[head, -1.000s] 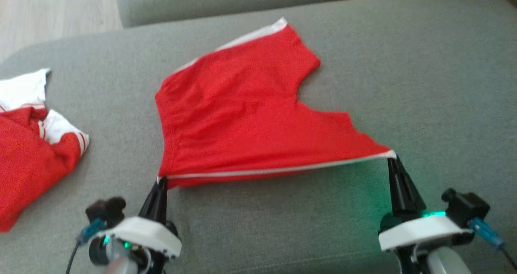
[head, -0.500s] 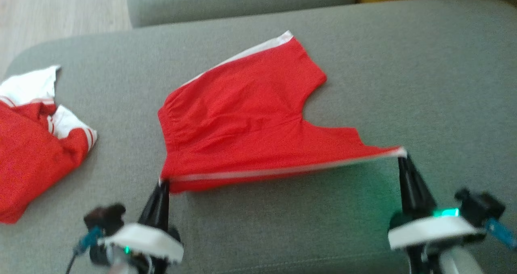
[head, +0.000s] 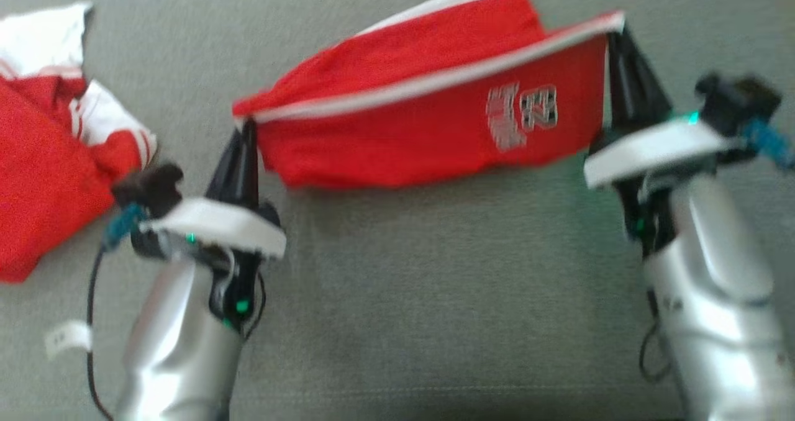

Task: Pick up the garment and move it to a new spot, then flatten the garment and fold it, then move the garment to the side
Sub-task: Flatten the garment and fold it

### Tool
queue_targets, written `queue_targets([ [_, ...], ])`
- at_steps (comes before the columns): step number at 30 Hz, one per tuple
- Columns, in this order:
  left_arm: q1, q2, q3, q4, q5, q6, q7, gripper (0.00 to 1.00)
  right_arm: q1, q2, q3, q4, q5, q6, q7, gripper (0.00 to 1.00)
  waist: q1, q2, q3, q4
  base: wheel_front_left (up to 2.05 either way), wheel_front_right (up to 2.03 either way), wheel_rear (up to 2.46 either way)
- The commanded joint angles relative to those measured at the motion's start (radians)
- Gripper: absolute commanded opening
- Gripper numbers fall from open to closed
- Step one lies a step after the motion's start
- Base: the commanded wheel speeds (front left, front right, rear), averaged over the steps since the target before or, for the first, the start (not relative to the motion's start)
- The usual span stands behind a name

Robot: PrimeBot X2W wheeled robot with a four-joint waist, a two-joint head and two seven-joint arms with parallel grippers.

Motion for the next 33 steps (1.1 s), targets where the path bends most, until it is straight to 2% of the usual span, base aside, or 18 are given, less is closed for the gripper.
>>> queue_targets([
  [1,-0.079,0.022,0.024,-0.014,-0.018,0.015,-0.006,0.0,-0.097,0.004,0.002,0.027,-0.018,0.003,-0.009,0.0,0.0,0.0,0.069,0.057,0.0,0.0,0.0],
  [7,-0.184,0.022,-0.015,0.019,-0.051,0.035,-0.006,0.0,-0.26,0.006,-0.026,0.168,-0.077,0.003,-0.024,0.0,0.0,0.0,0.13,0.101,0.0,0.0,0.0],
  [12,-0.267,0.022,-0.086,0.065,-0.077,0.052,-0.006,0.0,-0.388,0.007,-0.06,0.303,-0.135,0.003,-0.041,0.0,0.0,0.0,0.174,0.131,0.0,0.0,0.0],
  [20,-0.35,0.022,-0.16,0.099,-0.114,0.087,-0.006,0.01,-0.525,0.004,-0.17,0.484,-0.277,0.003,-0.08,0.0,0.0,0.0,0.22,0.158,0.0,0.0,0.0],
  [21,-0.355,0.022,-0.166,0.1,-0.117,0.09,-0.006,0.16,-0.536,0.005,-0.183,0.5,-0.291,0.003,-0.085,0.0,0.0,0.0,0.223,0.159,0.0,0.0,0.0],
  [22,-0.358,0.022,-0.169,0.101,-0.122,0.093,-0.006,0.46,-0.546,0.006,-0.195,0.515,-0.303,0.003,-0.088,0.0,0.0,0.0,0.226,0.16,0.0,0.0,0.0],
  [23,-0.361,0.022,-0.171,0.1,-0.125,0.096,-0.006,0.82,-0.556,0.008,-0.211,0.53,-0.309,0.003,-0.091,0.0,0.0,0.0,0.229,0.161,0.0,0.0,0.0],
  [24,-0.363,0.022,-0.171,0.098,-0.131,0.099,-0.006,1.0,-0.566,0.009,-0.232,0.541,-0.311,0.003,-0.097,0.31,0.0,0.0,0.232,0.16,0.0,0.0,0.0],
  [25,-0.364,0.022,-0.171,0.094,-0.13,0.105,-0.006,1.0,-0.574,0.011,-0.241,0.55,-0.321,0.003,-0.102,1.0,0.0,0.0,0.234,0.16,0.0,0.0,0.0],
  [33,-0.282,0.022,-0.148,0.07,-0.08,0.157,-0.006,1.0,-0.564,0.019,-0.277,0.587,-0.354,0.003,-0.128,1.0,0.0,0.0,0.227,0.156,0.0,0.0,0.0],
])
